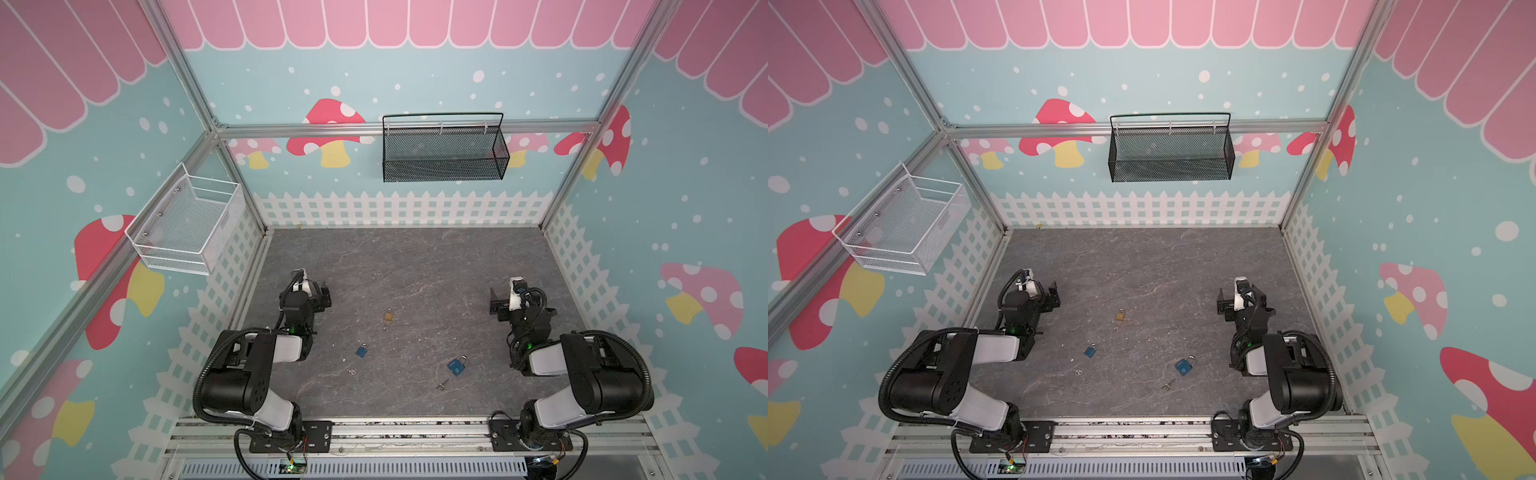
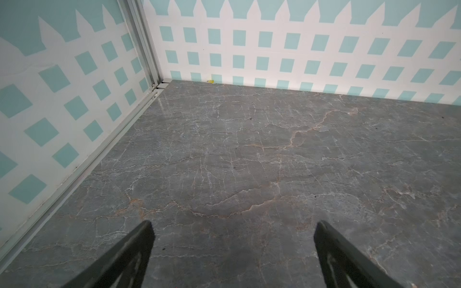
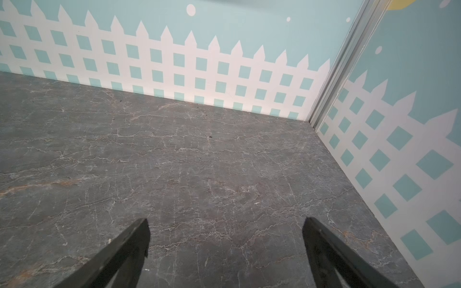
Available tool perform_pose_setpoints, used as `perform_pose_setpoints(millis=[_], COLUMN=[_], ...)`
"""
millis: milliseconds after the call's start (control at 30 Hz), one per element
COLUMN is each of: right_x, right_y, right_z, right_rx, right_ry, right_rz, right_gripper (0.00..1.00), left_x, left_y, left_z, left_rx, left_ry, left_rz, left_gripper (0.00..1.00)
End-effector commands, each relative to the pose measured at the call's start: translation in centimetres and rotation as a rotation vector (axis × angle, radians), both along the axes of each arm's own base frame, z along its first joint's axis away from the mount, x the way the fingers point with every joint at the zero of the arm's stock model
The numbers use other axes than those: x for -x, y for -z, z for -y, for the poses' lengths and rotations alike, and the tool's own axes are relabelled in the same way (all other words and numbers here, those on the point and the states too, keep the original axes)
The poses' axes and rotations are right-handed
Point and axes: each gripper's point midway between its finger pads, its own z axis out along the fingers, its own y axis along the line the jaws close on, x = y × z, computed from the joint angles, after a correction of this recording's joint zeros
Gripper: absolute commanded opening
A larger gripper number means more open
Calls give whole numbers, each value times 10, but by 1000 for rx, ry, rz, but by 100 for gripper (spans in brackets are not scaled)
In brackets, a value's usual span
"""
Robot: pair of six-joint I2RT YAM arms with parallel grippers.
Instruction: Unlock with the key
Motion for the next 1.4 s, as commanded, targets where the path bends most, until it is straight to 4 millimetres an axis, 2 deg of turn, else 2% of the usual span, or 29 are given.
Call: perform_pose_setpoints(millis=[0, 1000, 1233, 1367], right_x=[0, 1, 1, -3], right_y=[-9, -8, -20, -30], right_z=[1, 1, 3, 3], right_rx=[22, 22, 14, 5], right_ry=[-3, -1, 10, 11], right_rz=[36, 35, 49, 21], right_gripper=[98, 98, 98, 98], left_x=[-4, -4, -2, 3], left_y=[-11, -11, -15, -28], left_z=[2, 2, 6, 10], left_rx=[-12, -12, -20, -29], left_ry=[14, 13, 34, 48], left_rz=[39, 41, 51, 66], left_gripper=[100, 100, 100, 100])
